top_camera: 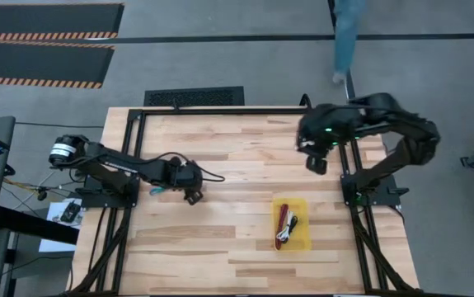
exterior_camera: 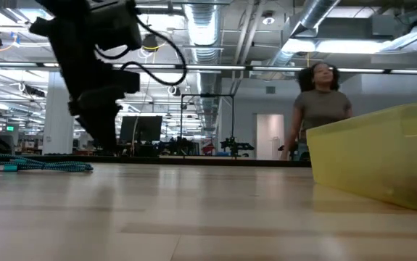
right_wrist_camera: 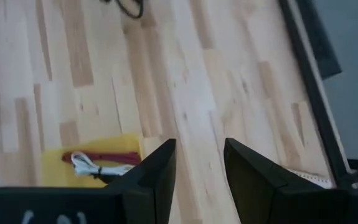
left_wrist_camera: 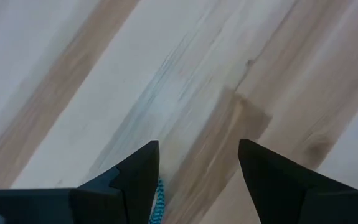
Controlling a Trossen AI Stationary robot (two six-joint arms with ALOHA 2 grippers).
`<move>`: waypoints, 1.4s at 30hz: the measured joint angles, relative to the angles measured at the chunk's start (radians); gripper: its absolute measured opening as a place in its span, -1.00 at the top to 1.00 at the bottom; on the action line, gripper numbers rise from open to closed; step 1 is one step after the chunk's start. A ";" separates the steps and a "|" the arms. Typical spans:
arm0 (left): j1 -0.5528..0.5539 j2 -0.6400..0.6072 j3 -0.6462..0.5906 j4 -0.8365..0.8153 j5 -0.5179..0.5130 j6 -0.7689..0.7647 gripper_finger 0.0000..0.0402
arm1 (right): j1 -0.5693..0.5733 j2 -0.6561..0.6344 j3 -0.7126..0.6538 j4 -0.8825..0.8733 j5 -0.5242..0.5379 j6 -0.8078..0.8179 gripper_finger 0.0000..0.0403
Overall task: Pick and place USB-C Cables
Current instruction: Put the black blue cable charger into the yellow bin
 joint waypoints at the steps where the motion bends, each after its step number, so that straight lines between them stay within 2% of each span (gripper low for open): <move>1: -0.001 -0.012 -0.015 0.005 0.001 -0.013 -0.04 | 0.002 -0.023 -0.007 0.004 0.017 0.023 0.21; 8: -0.038 -0.179 -0.083 -0.065 -0.010 -0.100 -0.04 | 0.032 -0.178 -0.114 0.017 0.134 0.136 0.21; 13: -0.083 -0.294 -0.150 -0.084 -0.014 -0.187 -0.04 | 0.051 -0.257 -0.218 0.061 0.141 0.170 0.21; 17: -0.113 -0.330 -0.199 -0.096 -0.014 -0.240 -0.04 | 0.078 -0.296 -0.305 0.120 0.140 0.172 0.21; 26: -0.135 -0.288 -0.251 -0.118 -0.056 -0.300 -0.04 | 0.134 -0.314 -0.477 0.238 0.138 0.171 0.21; 35: -0.135 -0.167 -0.275 -0.120 -0.032 -0.333 -0.01 | 0.179 -0.292 -0.547 0.321 0.138 0.170 0.21; 39: -0.135 -0.146 -0.272 -0.115 -0.011 -0.339 0.18 | 0.200 -0.290 -0.567 0.362 0.138 0.170 0.21; 42: -0.135 -0.151 -0.272 -0.105 0.008 -0.355 0.48 | 0.221 -0.290 -0.584 0.384 0.138 0.170 0.21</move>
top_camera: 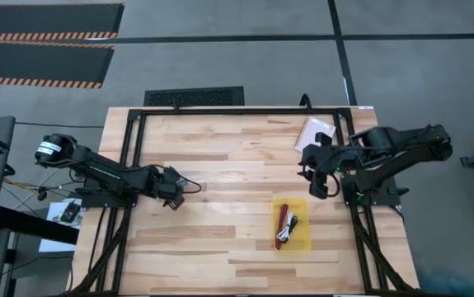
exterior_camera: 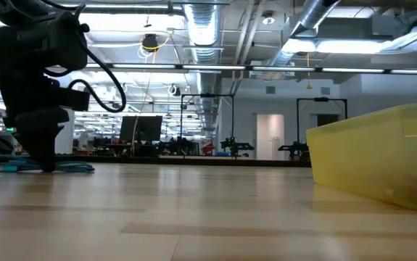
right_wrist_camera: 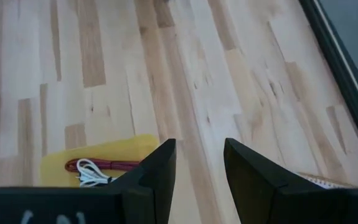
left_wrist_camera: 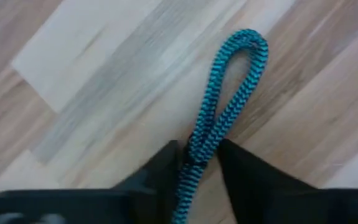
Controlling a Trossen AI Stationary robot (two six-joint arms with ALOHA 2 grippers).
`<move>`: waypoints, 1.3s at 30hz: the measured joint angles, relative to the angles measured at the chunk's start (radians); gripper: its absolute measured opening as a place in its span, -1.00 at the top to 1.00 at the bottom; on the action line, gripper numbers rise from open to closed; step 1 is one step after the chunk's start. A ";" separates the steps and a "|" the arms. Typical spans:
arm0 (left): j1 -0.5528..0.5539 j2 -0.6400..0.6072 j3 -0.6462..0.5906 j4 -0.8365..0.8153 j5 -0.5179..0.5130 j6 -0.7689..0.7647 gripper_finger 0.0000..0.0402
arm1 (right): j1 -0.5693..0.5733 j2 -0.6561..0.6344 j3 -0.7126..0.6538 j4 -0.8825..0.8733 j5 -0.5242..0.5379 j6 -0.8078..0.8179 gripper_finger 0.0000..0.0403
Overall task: Pick and place USB-C Cables
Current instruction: Put the black blue cable charger into the yellow bin
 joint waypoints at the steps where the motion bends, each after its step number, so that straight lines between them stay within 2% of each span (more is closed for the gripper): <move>1: 0.000 0.000 0.001 0.003 0.007 0.000 0.60 | 0.007 0.000 -0.003 -0.002 0.000 0.000 0.21; 3: 0.000 0.000 0.003 0.005 0.017 0.000 0.85 | 0.021 0.000 -0.004 -0.005 0.000 0.006 0.21; 4: 0.000 0.000 0.003 0.004 0.018 0.000 0.91 | 0.027 0.000 -0.004 -0.003 0.000 0.012 0.21; 9: 0.000 0.000 0.002 0.018 0.011 -0.014 0.93 | 0.054 0.000 -0.004 0.009 0.017 0.014 0.21; 14: -0.009 -0.027 0.027 0.124 -0.059 0.011 0.98 | 0.117 -0.006 -0.004 0.084 0.178 0.010 0.21; 18: -0.021 -0.090 0.050 0.234 -0.141 0.079 0.99 | 0.179 -0.013 -0.003 0.118 0.317 -0.102 0.21; 23: -0.025 -0.184 0.054 0.406 -0.184 0.197 0.99 | 0.224 -0.058 -0.017 0.120 0.327 -0.241 0.21; 26: -0.026 -0.230 0.053 0.509 -0.211 0.268 0.99 | 0.221 -0.160 -0.124 0.127 0.339 -0.219 0.21; 31: -0.026 -0.270 0.053 0.656 -0.238 0.367 0.99 | 0.192 -0.431 -0.429 0.222 0.350 -0.023 0.26; 34: -0.026 -0.265 0.053 0.782 -0.239 0.438 0.99 | 0.178 -0.586 -0.601 0.458 0.339 0.042 0.30; 37: -0.026 -0.238 0.056 0.957 -0.199 0.529 0.99 | 0.176 -0.673 -0.737 0.772 0.265 -0.044 0.33; 39: -0.027 -0.219 0.055 1.047 -0.186 0.582 0.99 | 0.176 -0.689 -0.798 0.912 0.256 -0.099 0.35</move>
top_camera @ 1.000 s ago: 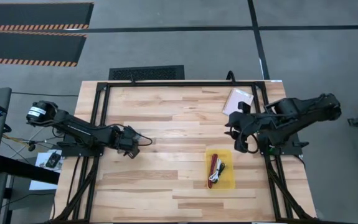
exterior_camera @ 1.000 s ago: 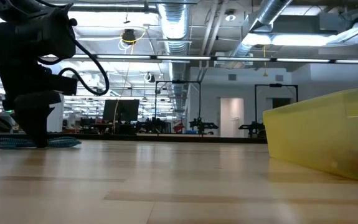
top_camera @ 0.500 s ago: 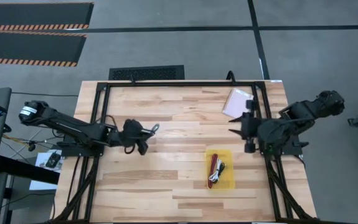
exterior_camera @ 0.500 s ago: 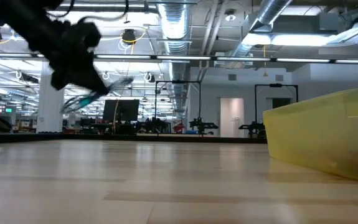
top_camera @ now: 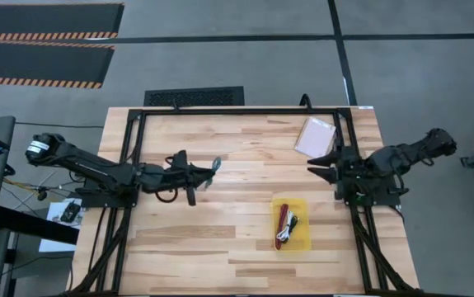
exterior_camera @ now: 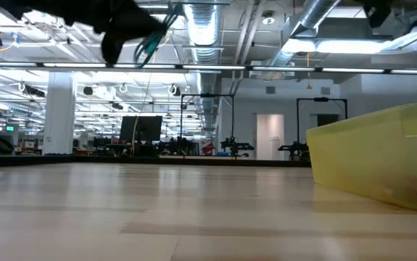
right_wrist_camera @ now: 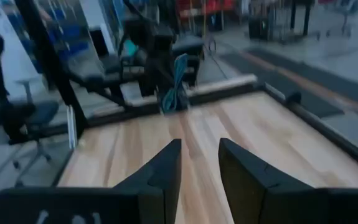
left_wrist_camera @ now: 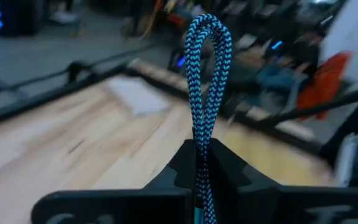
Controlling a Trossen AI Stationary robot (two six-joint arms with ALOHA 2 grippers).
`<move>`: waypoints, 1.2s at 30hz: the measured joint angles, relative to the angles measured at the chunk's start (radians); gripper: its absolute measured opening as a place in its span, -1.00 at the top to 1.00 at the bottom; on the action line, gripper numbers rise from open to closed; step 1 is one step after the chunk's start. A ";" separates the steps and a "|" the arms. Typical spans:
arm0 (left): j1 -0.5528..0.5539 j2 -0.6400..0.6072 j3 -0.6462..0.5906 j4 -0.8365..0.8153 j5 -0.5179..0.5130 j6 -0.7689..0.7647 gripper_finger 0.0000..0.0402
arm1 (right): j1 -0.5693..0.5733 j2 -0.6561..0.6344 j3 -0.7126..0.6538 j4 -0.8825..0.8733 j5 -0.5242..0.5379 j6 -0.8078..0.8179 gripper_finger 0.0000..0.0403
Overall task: Pick and place USB-C Cables
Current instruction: Put the black blue cable charger into the yellow bin
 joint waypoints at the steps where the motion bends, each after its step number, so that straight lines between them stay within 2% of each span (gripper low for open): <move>1: 0.000 0.015 0.000 0.052 0.013 0.017 0.99 | -0.003 0.002 -0.018 0.053 0.000 -0.020 0.36; 6: 0.001 0.092 0.000 0.204 0.023 0.056 0.99 | -0.053 0.105 -0.029 0.143 0.000 -0.026 0.38; 9: 0.012 0.155 0.000 0.292 0.081 0.055 0.99 | -0.077 0.203 -0.029 0.230 -0.005 -0.027 0.33; 14: 0.015 0.253 0.000 0.412 0.120 0.046 0.99 | -0.122 0.360 -0.029 0.367 -0.037 -0.058 0.08; 21: 0.015 0.391 0.009 0.612 0.158 0.031 0.99 | -0.168 0.542 -0.029 0.546 -0.161 -0.026 -0.31; 30: 0.015 0.537 0.159 0.621 0.226 0.070 0.99 | -0.177 0.729 -0.029 0.778 -0.187 -0.024 -0.37; 36: 0.019 0.566 0.217 0.571 0.224 0.100 0.98 | -0.177 0.786 -0.015 0.848 -0.204 -0.024 -0.37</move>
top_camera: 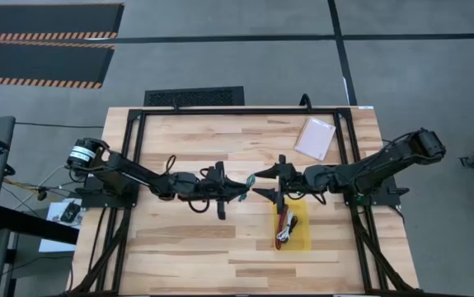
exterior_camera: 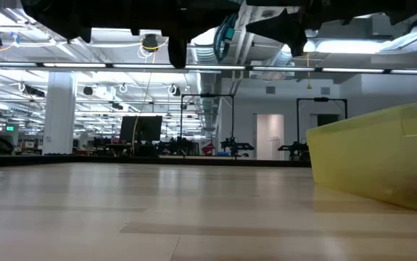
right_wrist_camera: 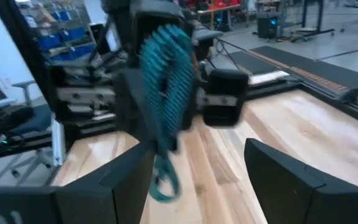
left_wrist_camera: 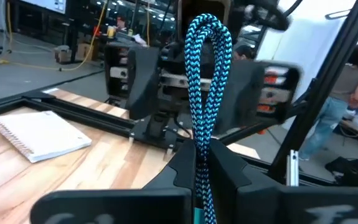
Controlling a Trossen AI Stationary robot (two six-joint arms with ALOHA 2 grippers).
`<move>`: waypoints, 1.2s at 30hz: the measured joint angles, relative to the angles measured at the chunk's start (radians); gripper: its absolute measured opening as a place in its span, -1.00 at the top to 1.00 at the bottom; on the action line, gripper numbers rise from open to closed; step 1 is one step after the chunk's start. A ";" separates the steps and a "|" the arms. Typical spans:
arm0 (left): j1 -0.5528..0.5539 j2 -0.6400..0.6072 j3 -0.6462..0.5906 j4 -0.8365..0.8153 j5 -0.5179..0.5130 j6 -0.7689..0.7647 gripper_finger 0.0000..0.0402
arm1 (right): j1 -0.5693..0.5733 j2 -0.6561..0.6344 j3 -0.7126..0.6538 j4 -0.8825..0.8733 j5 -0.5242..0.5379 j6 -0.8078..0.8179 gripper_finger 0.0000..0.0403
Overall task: Pick and place USB-C Cables
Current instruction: Put the black blue cable charger into the yellow bin
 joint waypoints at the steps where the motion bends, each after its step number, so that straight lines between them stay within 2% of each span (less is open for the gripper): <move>1: 0.003 0.000 0.000 -0.004 -0.002 0.000 0.97 | -0.001 0.004 0.006 0.004 -0.009 0.000 -0.37; 14: 0.025 0.004 0.024 -0.036 -0.005 -0.008 0.96 | -0.026 0.004 0.039 0.000 -0.010 -0.010 -0.37; 20: 0.025 0.010 0.080 -0.159 -0.003 0.015 0.96 | -0.032 0.004 0.039 0.024 -0.010 -0.006 -0.37; 24: 0.025 0.010 0.091 -0.150 -0.008 0.041 0.96 | -0.032 0.004 0.039 0.019 -0.010 0.017 -0.30; 26: 0.025 0.009 0.092 -0.150 -0.009 0.041 0.96 | -0.032 0.004 0.039 0.018 -0.010 0.018 -0.21; 29: 0.025 0.009 0.092 -0.155 -0.012 0.040 0.96 | -0.032 0.004 0.039 0.019 -0.024 0.018 0.04; 35: 0.025 0.009 0.092 -0.157 -0.006 0.039 0.96 | -0.048 0.004 0.039 0.013 -0.103 0.019 0.83; 36: 0.025 0.009 0.092 -0.161 -0.006 0.039 0.96 | -0.051 0.003 0.039 0.011 -0.109 0.019 0.90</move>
